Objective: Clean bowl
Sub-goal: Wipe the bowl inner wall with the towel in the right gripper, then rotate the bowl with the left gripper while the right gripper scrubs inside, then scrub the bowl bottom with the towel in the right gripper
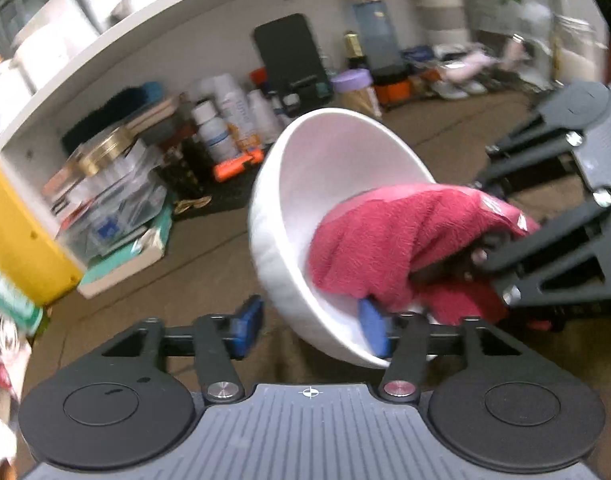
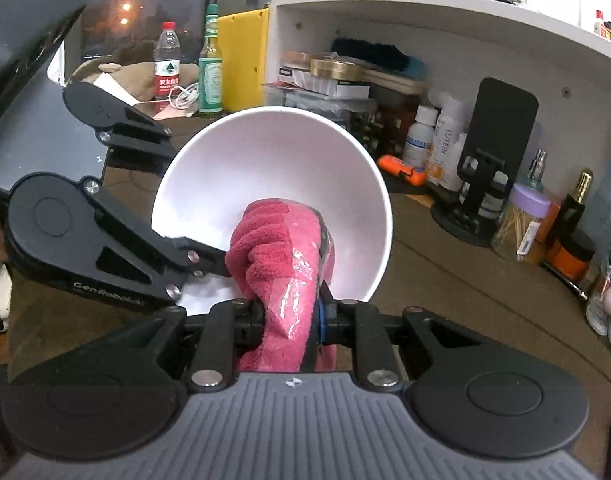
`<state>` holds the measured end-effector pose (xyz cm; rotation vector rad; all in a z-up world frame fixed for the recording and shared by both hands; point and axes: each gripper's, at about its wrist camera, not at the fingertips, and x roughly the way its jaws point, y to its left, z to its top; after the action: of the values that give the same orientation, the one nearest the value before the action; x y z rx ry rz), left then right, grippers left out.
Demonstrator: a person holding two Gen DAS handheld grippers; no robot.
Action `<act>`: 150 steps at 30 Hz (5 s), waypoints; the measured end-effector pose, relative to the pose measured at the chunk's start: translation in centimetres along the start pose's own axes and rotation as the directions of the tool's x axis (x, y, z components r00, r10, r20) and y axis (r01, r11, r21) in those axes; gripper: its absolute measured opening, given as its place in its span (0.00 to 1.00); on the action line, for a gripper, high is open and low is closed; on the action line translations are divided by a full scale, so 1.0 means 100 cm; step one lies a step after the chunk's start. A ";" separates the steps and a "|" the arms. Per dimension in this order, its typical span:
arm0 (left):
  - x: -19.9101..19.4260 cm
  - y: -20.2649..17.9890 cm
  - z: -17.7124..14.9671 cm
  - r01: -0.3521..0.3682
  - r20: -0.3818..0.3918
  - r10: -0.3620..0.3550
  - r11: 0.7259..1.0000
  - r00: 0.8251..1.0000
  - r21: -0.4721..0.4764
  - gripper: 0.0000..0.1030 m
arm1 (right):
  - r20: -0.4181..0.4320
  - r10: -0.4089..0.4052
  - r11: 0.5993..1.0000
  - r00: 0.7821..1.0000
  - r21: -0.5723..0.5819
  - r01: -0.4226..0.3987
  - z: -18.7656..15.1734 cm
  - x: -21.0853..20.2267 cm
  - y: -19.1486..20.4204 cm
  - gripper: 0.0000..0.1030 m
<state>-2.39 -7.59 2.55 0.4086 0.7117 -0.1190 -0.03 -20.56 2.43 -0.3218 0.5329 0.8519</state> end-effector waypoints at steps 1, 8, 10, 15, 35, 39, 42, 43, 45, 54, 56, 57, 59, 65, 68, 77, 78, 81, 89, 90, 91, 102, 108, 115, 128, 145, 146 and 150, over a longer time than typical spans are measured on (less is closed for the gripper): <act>0.002 0.000 0.000 -0.005 0.001 0.005 1.000 1.000 -0.023 0.67 | 0.001 0.000 1.000 1.000 0.002 0.000 -0.001 0.000 -0.001 0.20; 0.014 0.007 -0.003 -0.045 0.008 0.048 0.978 0.999 -0.205 0.85 | 0.011 0.003 0.999 1.000 0.046 -0.003 -0.007 -0.005 -0.010 0.20; 0.015 0.007 -0.004 -0.055 0.013 0.060 0.972 0.998 -0.228 0.88 | 0.017 0.004 0.998 1.000 0.059 -0.005 -0.008 -0.006 -0.011 0.20; 0.014 0.008 -0.006 -0.033 0.030 0.041 0.971 0.999 -0.238 0.76 | 0.028 -0.002 0.997 1.000 0.076 0.000 -0.010 -0.007 -0.012 0.20; -0.018 -0.005 0.002 -0.089 0.003 0.092 0.954 0.996 0.287 0.25 | -0.010 -0.054 0.991 0.998 -0.125 0.053 0.022 -0.017 0.011 0.20; -0.017 -0.006 0.001 -0.071 -0.008 0.077 0.954 0.997 0.290 0.28 | 0.028 -0.080 0.979 0.996 -0.185 0.083 0.040 -0.008 0.018 0.20; -0.016 -0.003 -0.001 -0.055 -0.017 0.062 0.957 0.998 0.286 0.31 | 0.064 -0.029 0.955 0.998 -0.294 0.047 0.048 -0.008 0.033 0.20; -0.015 -0.002 -0.002 -0.050 -0.019 0.058 0.957 0.998 0.285 0.31 | 0.075 -0.004 0.940 0.997 -0.339 0.030 0.049 -0.008 0.040 0.20; -0.016 0.004 -0.003 -0.027 -0.023 0.035 0.962 0.999 0.270 0.31 | 0.076 0.048 0.914 0.996 -0.406 -0.013 0.047 -0.012 0.048 0.20; -0.015 0.003 -0.005 -0.012 -0.004 0.013 0.978 1.000 0.210 0.41 | -0.006 -0.036 0.985 0.999 -0.168 0.034 0.019 -0.011 0.011 0.20; -0.015 -0.001 -0.003 -0.007 0.009 0.006 0.987 1.000 0.161 0.46 | -0.008 -0.050 0.991 0.999 -0.123 0.049 0.013 -0.008 0.008 0.20; -0.014 -0.003 -0.001 -0.010 0.013 0.008 0.990 1.000 0.138 0.55 | -0.009 -0.055 0.993 0.998 -0.105 0.054 0.010 -0.007 0.007 0.20; -0.013 -0.006 0.001 -0.021 0.016 0.020 0.996 1.000 0.092 0.63 | -0.012 -0.063 0.996 0.998 -0.063 0.062 0.003 -0.003 0.002 0.20; 0.001 -0.013 0.003 -0.066 -0.007 0.066 0.996 0.998 -0.063 0.77 | -0.001 -0.042 0.999 0.999 0.015 0.042 -0.006 -0.006 -0.011 0.20; 0.003 -0.013 -0.002 -0.116 0.000 0.116 0.985 0.993 -0.127 0.90 | 0.008 -0.030 0.998 1.000 0.047 0.030 -0.008 -0.007 -0.016 0.20; 0.008 -0.008 -0.007 -0.170 0.001 0.176 0.953 0.984 -0.250 1.00 | 0.015 -0.015 0.998 1.000 0.069 0.014 -0.009 -0.008 -0.019 0.20; 0.008 -0.008 -0.007 -0.174 0.001 0.180 0.951 0.984 -0.256 1.00 | 0.017 -0.008 0.997 1.000 0.076 0.007 -0.010 -0.008 -0.021 0.20; 0.010 -0.010 -0.007 -0.172 0.008 0.181 0.946 0.983 -0.274 1.00 | 0.022 0.016 0.995 1.000 0.095 -0.018 -0.012 -0.008 -0.026 0.20; 0.005 -0.016 -0.005 -0.052 0.081 0.072 0.972 0.994 -0.227 0.39 | 0.034 0.008 0.998 0.999 0.060 -0.010 -0.009 -0.012 -0.019 0.21; 0.005 -0.016 -0.005 -0.052 0.083 0.072 0.974 0.994 -0.222 0.37 | 0.037 0.004 0.999 0.999 0.052 -0.006 -0.008 -0.013 -0.017 0.21; 0.005 -0.015 -0.005 -0.043 0.083 0.063 0.973 0.995 -0.225 0.36 | 0.042 0.004 0.999 0.999 0.048 -0.006 -0.008 -0.016 -0.016 0.21; -0.014 0.012 0.002 -0.097 0.038 0.093 0.987 0.995 0.128 0.21 | 0.059 -0.049 0.991 0.997 -0.124 0.056 0.003 -0.039 0.007 0.21; -0.019 0.013 0.004 -0.077 -0.008 0.082 0.964 0.997 0.254 0.23 | 0.094 -0.157 0.861 0.983 -0.474 0.183 0.013 -0.027 0.062 0.20; -0.019 0.007 -0.006 -0.070 0.010 0.071 0.952 0.997 0.298 0.31 | 0.094 -0.226 0.800 0.970 -0.550 0.240 0.036 0.006 0.076 0.21; -0.010 0.026 0.001 0.027 0.025 -0.031 0.987 0.999 0.161 0.53 | -0.060 -0.260 0.857 0.964 -0.474 0.201 0.029 0.009 0.048 0.21; 0.010 0.022 -0.006 0.069 0.115 -0.042 0.967 0.992 -0.246 0.31 | 0.018 -0.212 0.937 0.977 -0.280 0.209 0.016 -0.022 0.028 0.21; 0.006 0.020 -0.003 0.044 0.119 -0.022 0.981 0.993 -0.188 0.29 | 0.022 -0.225 0.928 0.974 -0.298 0.221 0.016 -0.025 0.030 0.21; -0.004 0.029 0.008 0.022 0.074 -0.021 1.000 0.997 -0.019 0.26 | 0.008 -0.232 0.912 0.973 -0.347 0.220 0.013 -0.033 0.038 0.21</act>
<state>-1.51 -5.27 4.27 0.3757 0.6441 -0.1466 -4.33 -19.66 5.10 -0.7089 0.3653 0.7121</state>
